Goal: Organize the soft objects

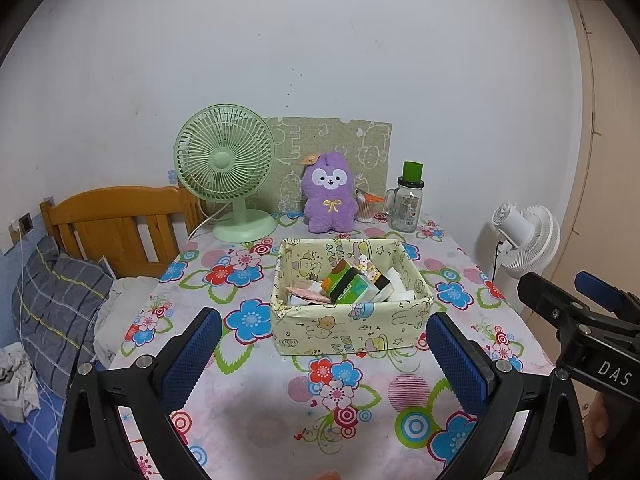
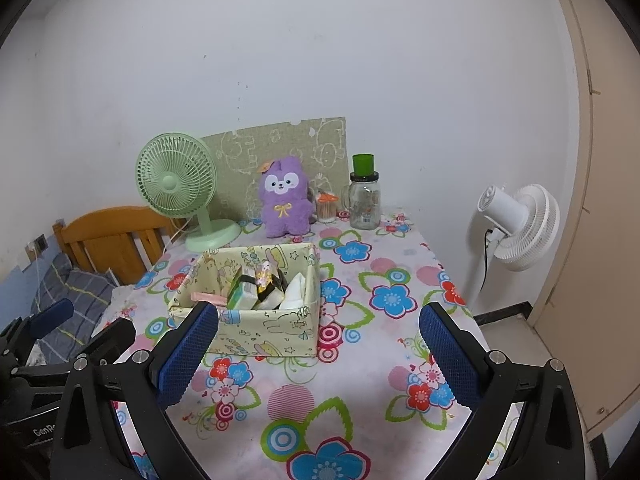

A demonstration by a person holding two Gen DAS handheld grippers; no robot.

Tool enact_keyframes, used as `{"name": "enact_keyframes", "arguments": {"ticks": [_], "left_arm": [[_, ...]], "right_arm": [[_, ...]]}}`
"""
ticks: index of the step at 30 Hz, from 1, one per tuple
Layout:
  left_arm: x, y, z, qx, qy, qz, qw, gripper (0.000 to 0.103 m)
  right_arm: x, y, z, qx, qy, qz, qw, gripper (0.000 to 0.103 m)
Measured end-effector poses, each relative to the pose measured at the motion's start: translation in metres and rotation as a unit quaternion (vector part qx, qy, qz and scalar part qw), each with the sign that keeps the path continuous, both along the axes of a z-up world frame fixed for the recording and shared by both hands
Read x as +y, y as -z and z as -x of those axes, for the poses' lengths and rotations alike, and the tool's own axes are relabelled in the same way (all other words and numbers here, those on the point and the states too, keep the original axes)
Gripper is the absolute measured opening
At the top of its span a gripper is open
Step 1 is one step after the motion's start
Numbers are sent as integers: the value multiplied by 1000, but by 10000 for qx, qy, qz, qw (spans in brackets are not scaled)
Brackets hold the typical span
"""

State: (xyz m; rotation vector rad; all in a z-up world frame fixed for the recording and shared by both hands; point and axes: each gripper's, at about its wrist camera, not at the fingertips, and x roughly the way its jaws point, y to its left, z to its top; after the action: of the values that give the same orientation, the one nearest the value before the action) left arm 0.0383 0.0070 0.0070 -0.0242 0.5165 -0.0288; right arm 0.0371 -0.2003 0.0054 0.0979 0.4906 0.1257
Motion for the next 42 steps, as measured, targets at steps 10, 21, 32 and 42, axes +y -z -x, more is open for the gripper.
{"name": "enact_keyframes", "arguments": {"ticks": [10,21,32,42], "left_arm": [[-4,1,-6,52,50,8,10000,103],[-5,5,-8,50,62,5,10000,103],[-3,8,-10,78,59,27,9999,103],[-2,8,-11,75,60,41,9999,103]], "right_arm": [[0,0,-6,42,95,37,9999,102],[1,1,-8,53,15,-11,10000,102],[2,2,-11,74,27,-12,10000,102],[2,2,-13,68,37,-7,10000,102]]}}
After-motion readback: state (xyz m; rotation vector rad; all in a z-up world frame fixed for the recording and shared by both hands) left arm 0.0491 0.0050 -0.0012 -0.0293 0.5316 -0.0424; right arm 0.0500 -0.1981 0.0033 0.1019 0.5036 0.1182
